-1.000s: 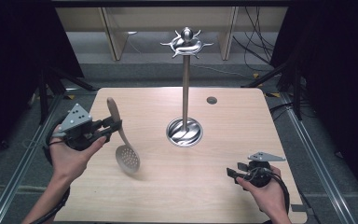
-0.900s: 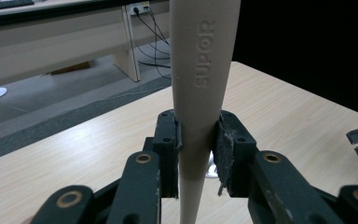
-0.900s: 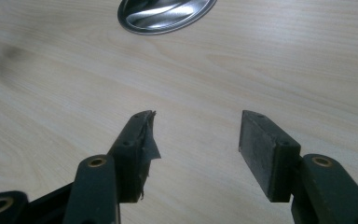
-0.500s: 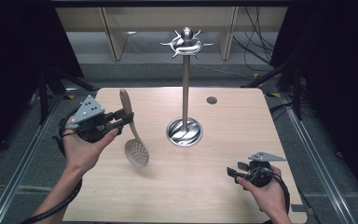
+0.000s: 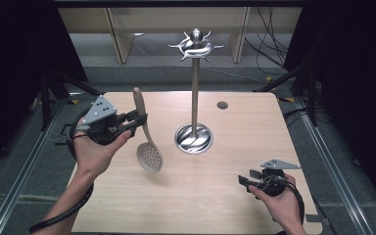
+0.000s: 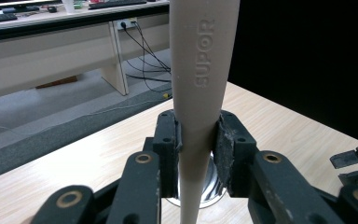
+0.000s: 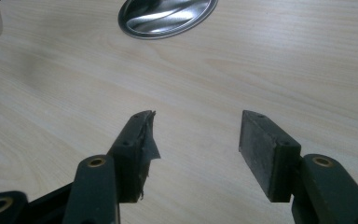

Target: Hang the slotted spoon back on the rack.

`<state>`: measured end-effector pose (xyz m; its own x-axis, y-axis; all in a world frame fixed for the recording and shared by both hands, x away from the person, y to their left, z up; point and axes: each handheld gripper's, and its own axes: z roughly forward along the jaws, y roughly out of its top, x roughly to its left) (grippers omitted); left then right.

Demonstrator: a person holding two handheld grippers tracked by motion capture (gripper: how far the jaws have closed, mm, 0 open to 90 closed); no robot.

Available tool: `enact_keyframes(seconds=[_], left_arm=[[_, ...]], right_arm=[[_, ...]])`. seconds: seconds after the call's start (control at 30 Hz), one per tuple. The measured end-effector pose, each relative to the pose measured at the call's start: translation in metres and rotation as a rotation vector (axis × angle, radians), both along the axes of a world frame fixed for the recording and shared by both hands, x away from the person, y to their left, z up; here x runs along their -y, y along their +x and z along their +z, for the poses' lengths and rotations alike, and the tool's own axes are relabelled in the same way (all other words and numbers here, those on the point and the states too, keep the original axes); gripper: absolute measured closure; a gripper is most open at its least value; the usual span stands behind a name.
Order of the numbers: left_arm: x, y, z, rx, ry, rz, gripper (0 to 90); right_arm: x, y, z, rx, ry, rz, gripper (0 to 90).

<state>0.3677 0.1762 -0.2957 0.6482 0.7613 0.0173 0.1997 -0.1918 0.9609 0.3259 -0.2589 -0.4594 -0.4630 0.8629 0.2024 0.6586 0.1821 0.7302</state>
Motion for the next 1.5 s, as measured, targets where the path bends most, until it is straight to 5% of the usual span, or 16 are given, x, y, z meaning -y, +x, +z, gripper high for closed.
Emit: enact_keyframes(seconds=[1.5], left_arm=[[0.034, 0.02, 0.005, 0.014, -0.032, -0.014, 71.1]], right_arm=[[-0.001, 0.0, 0.0, 0.006, 0.034, 0.008, 45.1]])
